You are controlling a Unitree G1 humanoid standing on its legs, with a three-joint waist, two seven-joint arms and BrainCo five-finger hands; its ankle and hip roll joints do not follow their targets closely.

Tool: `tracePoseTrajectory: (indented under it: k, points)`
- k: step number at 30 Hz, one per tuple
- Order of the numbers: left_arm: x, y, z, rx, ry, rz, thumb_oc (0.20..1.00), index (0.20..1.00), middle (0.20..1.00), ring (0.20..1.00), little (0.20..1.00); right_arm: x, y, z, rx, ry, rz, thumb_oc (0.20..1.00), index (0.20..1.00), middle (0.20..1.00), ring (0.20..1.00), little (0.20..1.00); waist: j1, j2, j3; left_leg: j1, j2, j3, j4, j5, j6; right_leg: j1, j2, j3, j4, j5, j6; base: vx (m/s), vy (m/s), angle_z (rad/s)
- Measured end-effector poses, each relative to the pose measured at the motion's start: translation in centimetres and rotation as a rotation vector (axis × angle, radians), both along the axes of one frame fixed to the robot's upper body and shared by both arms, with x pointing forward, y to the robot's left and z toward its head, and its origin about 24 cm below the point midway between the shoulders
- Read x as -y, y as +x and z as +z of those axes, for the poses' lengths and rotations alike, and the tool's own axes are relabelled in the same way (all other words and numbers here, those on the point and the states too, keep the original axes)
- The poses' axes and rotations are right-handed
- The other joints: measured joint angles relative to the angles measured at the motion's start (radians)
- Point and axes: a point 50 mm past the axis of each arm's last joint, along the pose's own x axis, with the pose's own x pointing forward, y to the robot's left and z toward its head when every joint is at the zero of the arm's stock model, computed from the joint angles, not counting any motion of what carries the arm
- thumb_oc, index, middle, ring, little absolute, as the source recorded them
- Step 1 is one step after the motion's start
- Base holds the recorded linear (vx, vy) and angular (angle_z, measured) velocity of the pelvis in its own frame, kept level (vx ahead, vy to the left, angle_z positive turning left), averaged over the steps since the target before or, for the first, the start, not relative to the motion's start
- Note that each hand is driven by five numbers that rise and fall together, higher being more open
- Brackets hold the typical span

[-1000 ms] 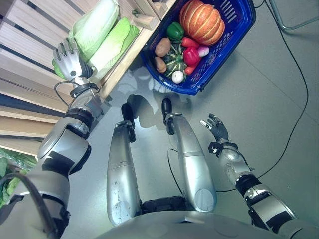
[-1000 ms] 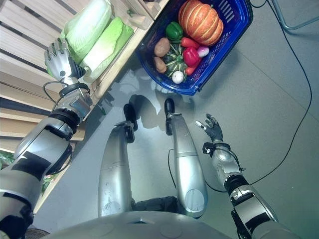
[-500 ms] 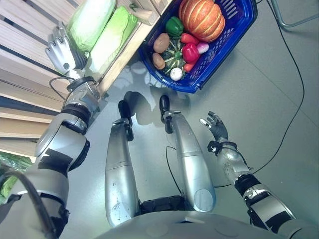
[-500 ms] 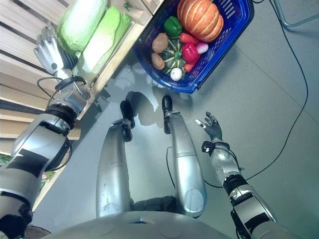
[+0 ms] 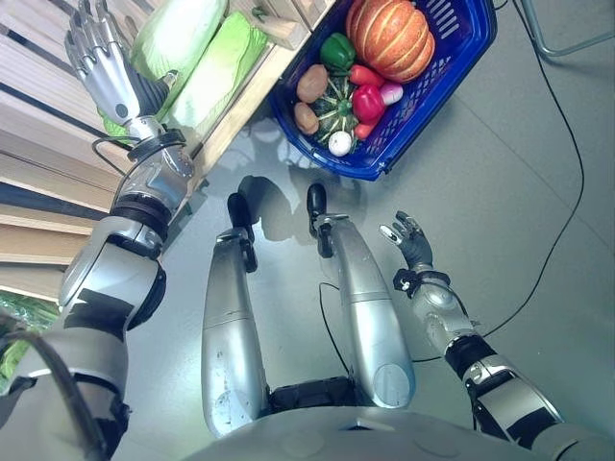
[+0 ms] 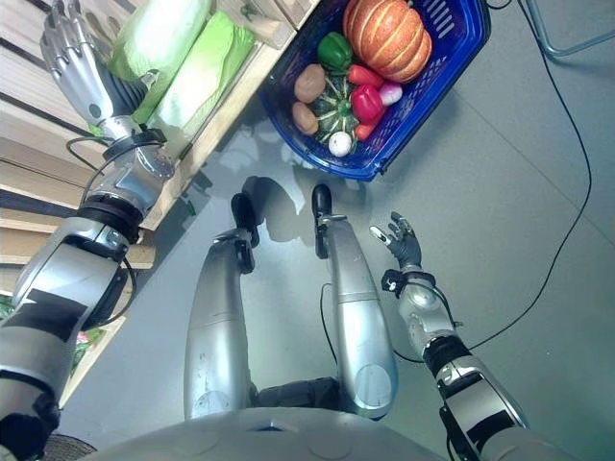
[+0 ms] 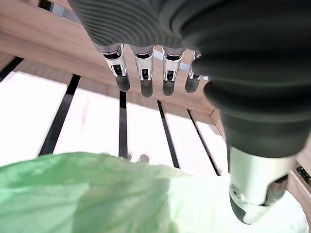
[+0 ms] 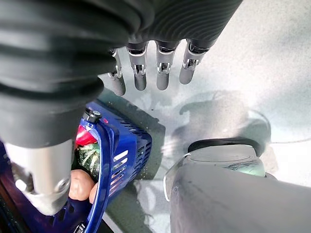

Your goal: Pick up fruits and vegetables into the basket

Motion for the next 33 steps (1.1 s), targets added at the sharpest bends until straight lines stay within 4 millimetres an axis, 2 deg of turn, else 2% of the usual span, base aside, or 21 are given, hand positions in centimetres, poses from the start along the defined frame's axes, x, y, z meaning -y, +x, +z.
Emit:
tracePoseTrajectory:
  k: [9, 18, 19, 20, 33]
  points:
    - [-1.0, 0.2, -0.6, -0.103, -0.036, 0.066, 1.000, 1.000, 1.000, 1.000, 1.000, -0.1, 0.1, 0.2, 0.012, 0.004, -0.001, 1.000, 1.000, 1.000, 1.000, 1.000, -0.007, 0.000, 0.000, -0.017, 0.004, 0.004, -0.014, 0.002, -0.004, -0.019, 0.008, 0.001, -0.013, 0.000, 0.000, 0.00, 0.000, 0.00]
    - [-0.8, 0.9, -0.3, -0.215, -0.019, 0.068, 1.000, 1.000, 1.000, 1.000, 1.000, -0.1, 0.2, 0.5, 0.029, 0.006, -0.009, 1.000, 1.000, 1.000, 1.000, 1.000, -0.009, 0.000, 0.000, -0.036, 0.003, 0.010, -0.013, -0.002, -0.002, -0.038, 0.010, 0.007, -0.016, 0.001, 0.000, 0.00, 0.003, 0.00]
    - [-0.8, 1.0, -0.2, -0.225, -0.020, 0.074, 0.495, 0.495, 0.495, 0.495, 0.495, -0.2, 0.2, 0.5, 0.031, 0.006, -0.008, 1.000, 1.000, 1.000, 1.000, 1.000, -0.008, 0.000, 0.000, -0.037, 0.004, 0.010, -0.013, -0.002, -0.002, -0.040, 0.010, 0.007, -0.016, 0.001, 0.000, 0.00, 0.000, 0.00]
    - [-0.8, 1.0, -0.2, -0.230, -0.019, 0.073, 0.200, 0.200, 0.200, 0.200, 0.200, -0.2, 0.2, 0.5, 0.032, 0.007, -0.008, 1.000, 1.000, 1.000, 1.000, 1.000, -0.008, 0.000, 0.000, -0.038, 0.004, 0.011, -0.013, -0.002, -0.002, -0.041, 0.010, 0.008, -0.016, 0.001, 0.000, 0.00, 0.000, 0.00]
    - [-0.5, 1.0, -0.1, -0.209, 0.018, 0.082, 0.200, 0.200, 0.200, 0.200, 0.200, -0.4, 0.4, 1.0, 0.064, 0.016, -0.005, 1.000, 1.000, 1.000, 1.000, 1.000, -0.020, 0.000, 0.000, -0.066, 0.005, 0.009, -0.015, 0.001, -0.003, -0.070, 0.012, 0.008, -0.018, 0.004, 0.002, 0.00, -0.001, 0.00]
